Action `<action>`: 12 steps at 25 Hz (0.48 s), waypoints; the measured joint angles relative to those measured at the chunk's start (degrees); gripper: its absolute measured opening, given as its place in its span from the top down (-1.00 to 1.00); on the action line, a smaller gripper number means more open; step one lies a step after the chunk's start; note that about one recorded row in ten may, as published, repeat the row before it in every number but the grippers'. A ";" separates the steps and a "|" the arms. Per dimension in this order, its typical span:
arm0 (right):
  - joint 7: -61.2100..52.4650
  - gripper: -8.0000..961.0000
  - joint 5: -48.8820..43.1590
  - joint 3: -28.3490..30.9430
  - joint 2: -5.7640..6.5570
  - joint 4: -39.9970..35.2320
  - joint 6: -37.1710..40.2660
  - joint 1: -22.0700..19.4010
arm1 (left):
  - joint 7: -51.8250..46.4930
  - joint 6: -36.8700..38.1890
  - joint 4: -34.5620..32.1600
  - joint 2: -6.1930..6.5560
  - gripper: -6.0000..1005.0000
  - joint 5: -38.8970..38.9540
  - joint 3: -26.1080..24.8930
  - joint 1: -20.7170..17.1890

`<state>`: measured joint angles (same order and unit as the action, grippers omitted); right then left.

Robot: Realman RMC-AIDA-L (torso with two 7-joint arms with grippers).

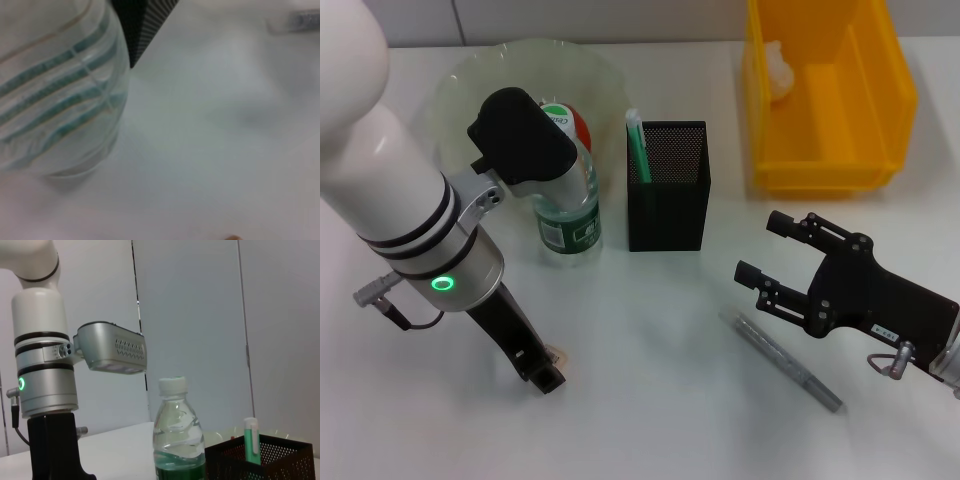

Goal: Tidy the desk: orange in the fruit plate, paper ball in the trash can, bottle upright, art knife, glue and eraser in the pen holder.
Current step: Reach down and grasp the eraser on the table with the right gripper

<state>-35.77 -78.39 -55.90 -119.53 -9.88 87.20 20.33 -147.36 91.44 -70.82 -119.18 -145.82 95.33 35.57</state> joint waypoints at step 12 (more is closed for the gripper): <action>-0.05 -0.52 -0.01 0.00 0.00 0.04 -0.02 0.14 | 0.04 -0.69 1.17 0.00 -0.11 0.01 0.55 0.59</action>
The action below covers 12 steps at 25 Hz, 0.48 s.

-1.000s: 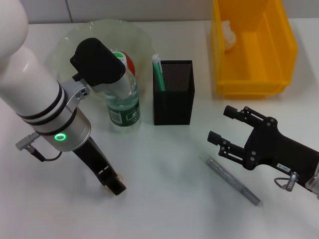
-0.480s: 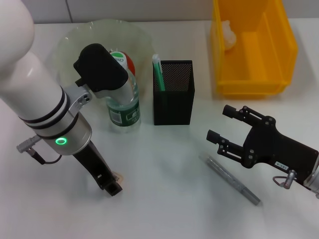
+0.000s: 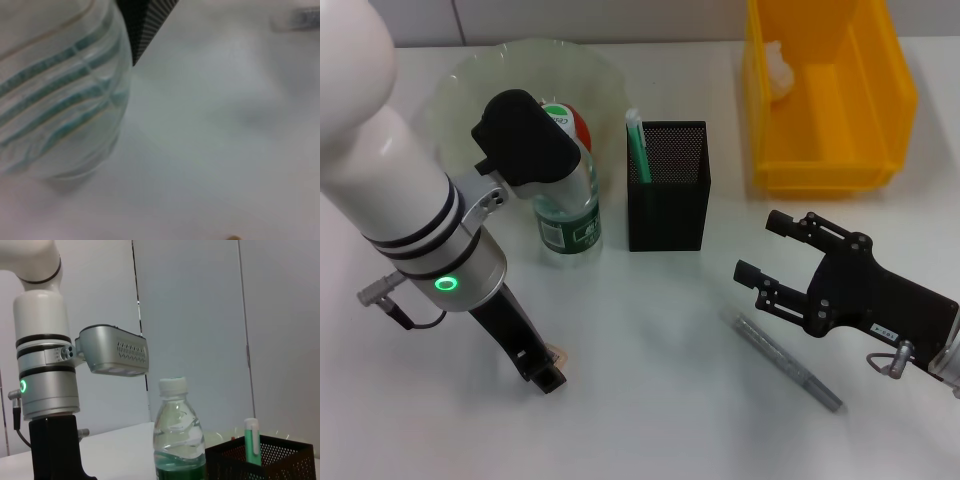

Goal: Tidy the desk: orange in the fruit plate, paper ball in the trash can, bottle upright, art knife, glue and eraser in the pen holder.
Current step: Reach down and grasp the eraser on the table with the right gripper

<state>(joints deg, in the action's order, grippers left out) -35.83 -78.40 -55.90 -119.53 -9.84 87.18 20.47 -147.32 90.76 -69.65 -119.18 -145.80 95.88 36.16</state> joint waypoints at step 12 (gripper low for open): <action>-0.03 -0.52 0.00 0.00 0.00 0.00 0.01 0.01 | 0.69 -0.82 0.02 0.00 -0.11 -0.05 1.22 0.06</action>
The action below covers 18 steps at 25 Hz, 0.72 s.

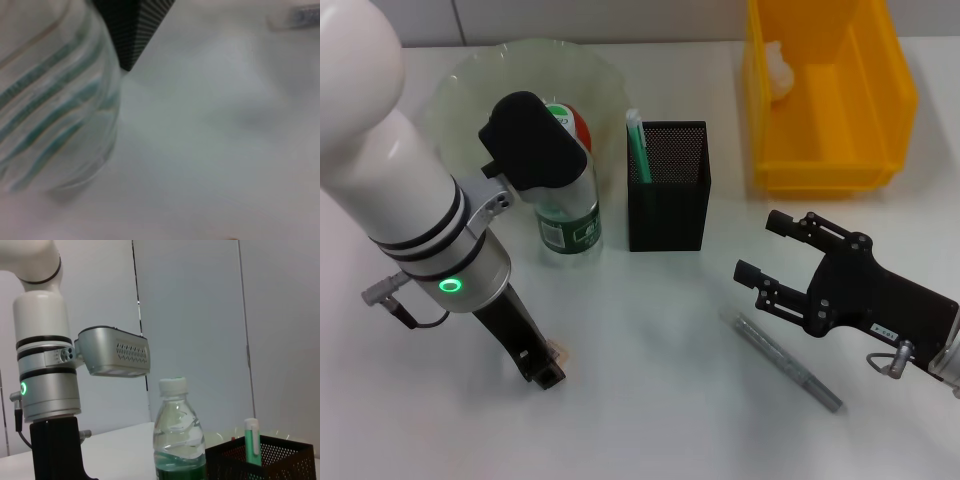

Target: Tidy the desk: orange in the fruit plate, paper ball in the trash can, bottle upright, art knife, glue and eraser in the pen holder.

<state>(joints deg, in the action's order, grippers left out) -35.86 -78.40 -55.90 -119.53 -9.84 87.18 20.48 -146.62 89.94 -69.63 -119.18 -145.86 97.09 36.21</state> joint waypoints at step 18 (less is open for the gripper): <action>-0.14 -0.52 0.00 4.24 0.22 0.33 0.59 -0.65 | 6.24 0.10 -4.10 0.27 0.39 8.40 -4.76 -0.87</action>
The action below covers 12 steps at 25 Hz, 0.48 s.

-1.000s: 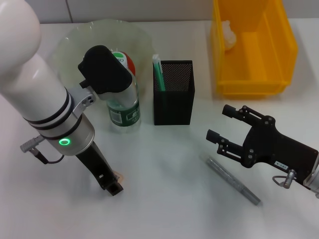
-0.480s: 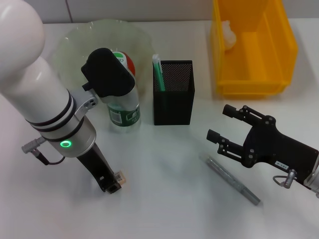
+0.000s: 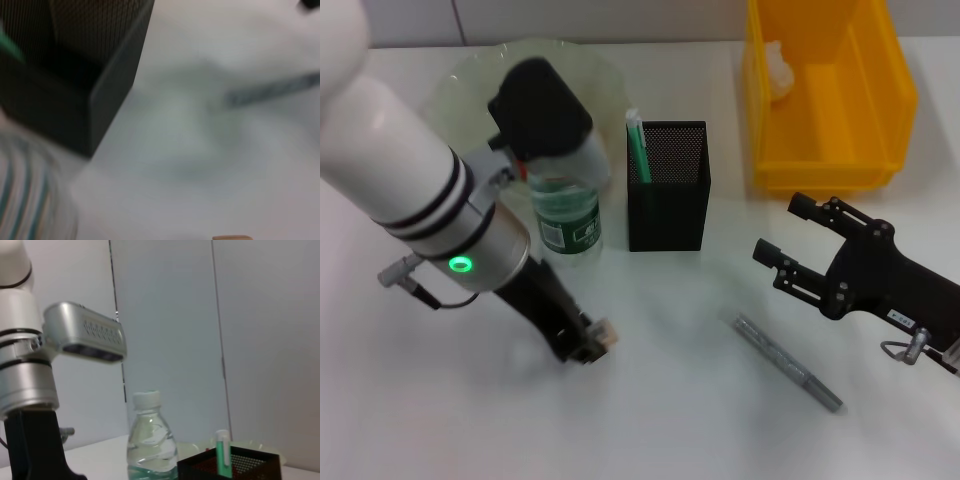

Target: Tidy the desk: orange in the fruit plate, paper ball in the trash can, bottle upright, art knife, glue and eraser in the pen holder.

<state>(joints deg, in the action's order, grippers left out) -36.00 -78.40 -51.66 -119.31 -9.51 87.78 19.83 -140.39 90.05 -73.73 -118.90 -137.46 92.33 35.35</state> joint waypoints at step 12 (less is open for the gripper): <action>-0.03 -0.52 0.00 3.18 -0.02 1.21 0.03 -0.91 | 10.41 -1.87 -0.14 0.14 0.42 12.40 -9.96 -0.54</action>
<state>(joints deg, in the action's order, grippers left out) -36.04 -78.40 -48.48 -119.33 -8.31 87.80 18.92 -129.98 88.18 -73.86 -118.76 -125.05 82.37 34.80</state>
